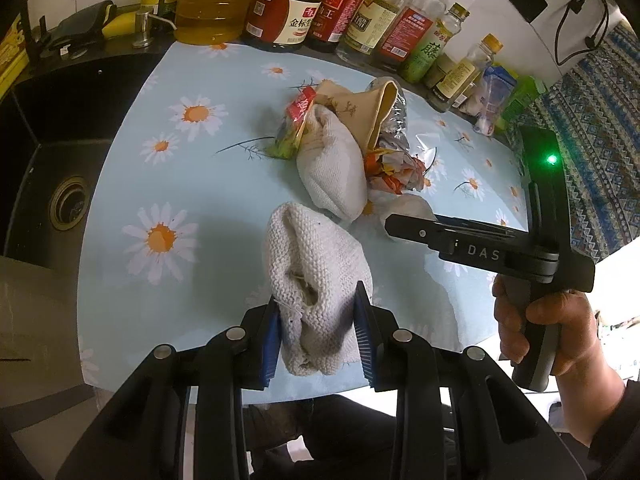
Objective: Collect trash
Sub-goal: 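Lift the grey towel with the left tool while the right tool grasps another clear plastic bag, then lower the towel and plastic bag over the black trash bin with both tools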
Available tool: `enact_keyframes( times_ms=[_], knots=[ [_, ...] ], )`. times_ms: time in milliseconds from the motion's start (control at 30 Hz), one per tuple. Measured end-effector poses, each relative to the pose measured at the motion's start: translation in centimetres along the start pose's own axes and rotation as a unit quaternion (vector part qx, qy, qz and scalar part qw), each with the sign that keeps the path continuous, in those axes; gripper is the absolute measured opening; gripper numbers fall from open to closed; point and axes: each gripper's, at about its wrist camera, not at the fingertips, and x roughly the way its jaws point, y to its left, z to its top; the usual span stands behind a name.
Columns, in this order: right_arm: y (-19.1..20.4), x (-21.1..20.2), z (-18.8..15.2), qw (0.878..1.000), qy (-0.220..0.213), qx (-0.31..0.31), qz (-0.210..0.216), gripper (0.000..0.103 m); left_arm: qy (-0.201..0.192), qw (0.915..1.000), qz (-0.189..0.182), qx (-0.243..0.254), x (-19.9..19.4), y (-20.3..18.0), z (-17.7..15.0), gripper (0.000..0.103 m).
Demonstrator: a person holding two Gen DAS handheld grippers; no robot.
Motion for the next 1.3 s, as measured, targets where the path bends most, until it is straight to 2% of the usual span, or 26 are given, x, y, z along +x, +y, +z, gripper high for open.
enact_keyframes(
  times_ms=[300, 733, 1067, 1300],
  knots=[
    [1.1, -2.4, -1.7, 1.000, -0.021, 0.000, 0.003, 0.055, -0.015, 0.9998, -0.005, 0.008, -1.4, 0.2, -1.3, 0.031],
    [4.4, -5.8, -6.7, 0.999, -0.046, 0.005, 0.008, 0.055, -0.030, 0.9991, -0.014, 0.026, -3.7, 0.7, -4.3, 0.031],
    [6.8, -6.5, -11.0, 0.999, -0.044, 0.009, 0.015, 0.055, -0.027, 0.9989, -0.019, 0.032, -4.9, 1.4, -7.4, 0.031],
    [8.2, -5.3, -13.7, 0.999, -0.025, 0.013, 0.022, 0.056, -0.008, 0.9993, -0.018, 0.032, -4.7, 2.1, -10.0, 0.031]
  ],
)
